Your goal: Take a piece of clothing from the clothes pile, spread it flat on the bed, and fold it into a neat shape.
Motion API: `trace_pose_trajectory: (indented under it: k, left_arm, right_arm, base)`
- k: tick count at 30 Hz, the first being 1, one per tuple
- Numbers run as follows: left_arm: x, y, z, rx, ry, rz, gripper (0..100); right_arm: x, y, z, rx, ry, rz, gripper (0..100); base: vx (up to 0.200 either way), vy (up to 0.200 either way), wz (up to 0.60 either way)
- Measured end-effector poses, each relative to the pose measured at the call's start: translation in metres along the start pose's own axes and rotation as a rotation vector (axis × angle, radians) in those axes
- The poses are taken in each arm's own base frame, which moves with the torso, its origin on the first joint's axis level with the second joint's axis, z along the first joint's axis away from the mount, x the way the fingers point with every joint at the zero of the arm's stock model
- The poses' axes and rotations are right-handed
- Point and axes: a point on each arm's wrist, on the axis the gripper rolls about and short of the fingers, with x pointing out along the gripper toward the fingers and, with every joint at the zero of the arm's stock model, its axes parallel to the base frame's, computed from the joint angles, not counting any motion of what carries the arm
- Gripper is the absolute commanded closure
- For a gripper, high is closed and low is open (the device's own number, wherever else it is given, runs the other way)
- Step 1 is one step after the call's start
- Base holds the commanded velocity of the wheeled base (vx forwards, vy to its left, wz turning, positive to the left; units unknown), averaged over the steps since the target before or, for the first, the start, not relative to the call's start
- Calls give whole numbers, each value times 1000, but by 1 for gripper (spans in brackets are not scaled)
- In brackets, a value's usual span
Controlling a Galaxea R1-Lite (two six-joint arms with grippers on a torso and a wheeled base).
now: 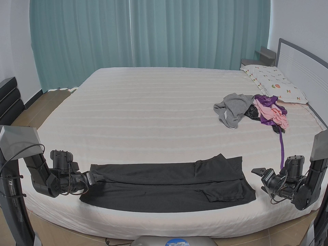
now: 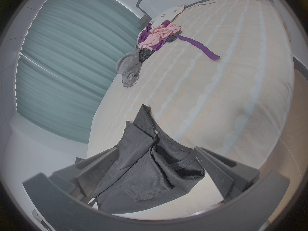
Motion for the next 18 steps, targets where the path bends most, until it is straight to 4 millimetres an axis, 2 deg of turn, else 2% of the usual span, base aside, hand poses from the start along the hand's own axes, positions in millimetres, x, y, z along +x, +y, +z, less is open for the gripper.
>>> trace_pose_trajectory:
  k: [18]
  left_arm:
    - [-8, 14, -1, -46, -6, 47, 100]
  right_arm:
    - [8, -1, -7, -15, 32, -8, 0]
  base:
    - [0, 0, 0]
